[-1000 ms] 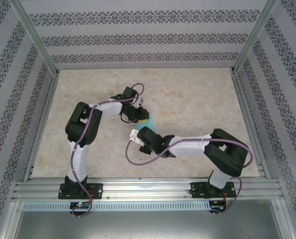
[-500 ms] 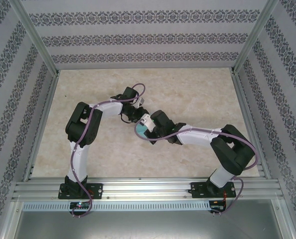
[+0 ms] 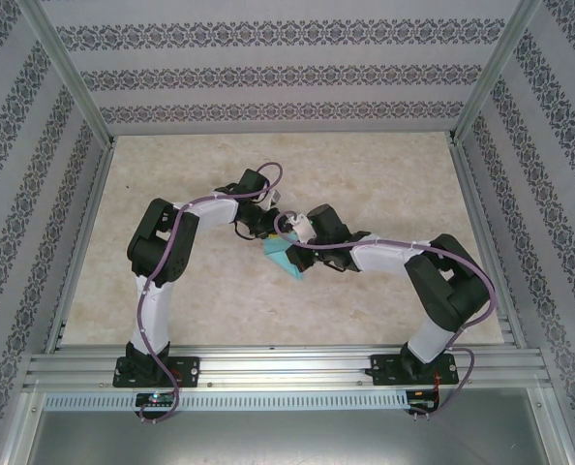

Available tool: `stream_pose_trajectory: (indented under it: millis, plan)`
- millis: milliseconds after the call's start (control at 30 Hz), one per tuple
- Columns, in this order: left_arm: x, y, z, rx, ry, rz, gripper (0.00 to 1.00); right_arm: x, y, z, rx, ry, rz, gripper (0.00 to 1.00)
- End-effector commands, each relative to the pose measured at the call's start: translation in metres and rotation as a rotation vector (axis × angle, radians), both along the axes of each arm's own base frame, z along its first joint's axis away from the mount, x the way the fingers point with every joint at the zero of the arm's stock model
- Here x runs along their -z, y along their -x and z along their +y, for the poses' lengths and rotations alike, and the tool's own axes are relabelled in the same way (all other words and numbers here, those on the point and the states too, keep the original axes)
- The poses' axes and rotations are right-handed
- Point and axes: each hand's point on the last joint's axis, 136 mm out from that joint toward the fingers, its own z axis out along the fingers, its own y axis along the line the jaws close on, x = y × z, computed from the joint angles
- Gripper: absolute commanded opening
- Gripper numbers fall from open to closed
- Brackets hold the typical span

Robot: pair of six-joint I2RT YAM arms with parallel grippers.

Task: Fold a paper plane with a square sheet of paper (fold left side to right side)
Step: Third fold the triangle at the center of the table.

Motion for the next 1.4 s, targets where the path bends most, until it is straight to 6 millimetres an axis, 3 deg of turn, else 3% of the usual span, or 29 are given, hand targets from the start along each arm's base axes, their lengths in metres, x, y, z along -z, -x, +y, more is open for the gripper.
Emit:
stream_pose_trajectory:
  millis: [0, 633, 1367]
  plan:
    - [0.029, 0.015, 0.010, 0.015, -0.099, 0.052, 0.32, 0.006, 0.001, 0.004, 0.011, -0.063, 0.064, 0.00]
    - [0.030, 0.017, 0.009, 0.016, -0.102, 0.053, 0.32, 0.029, -0.013, -0.014, 0.114, -0.041, 0.181, 0.00]
    - [0.033, 0.019, 0.010, 0.015, -0.107, 0.055, 0.31, 0.026, -0.023, -0.020, 0.147, -0.018, 0.158, 0.00]
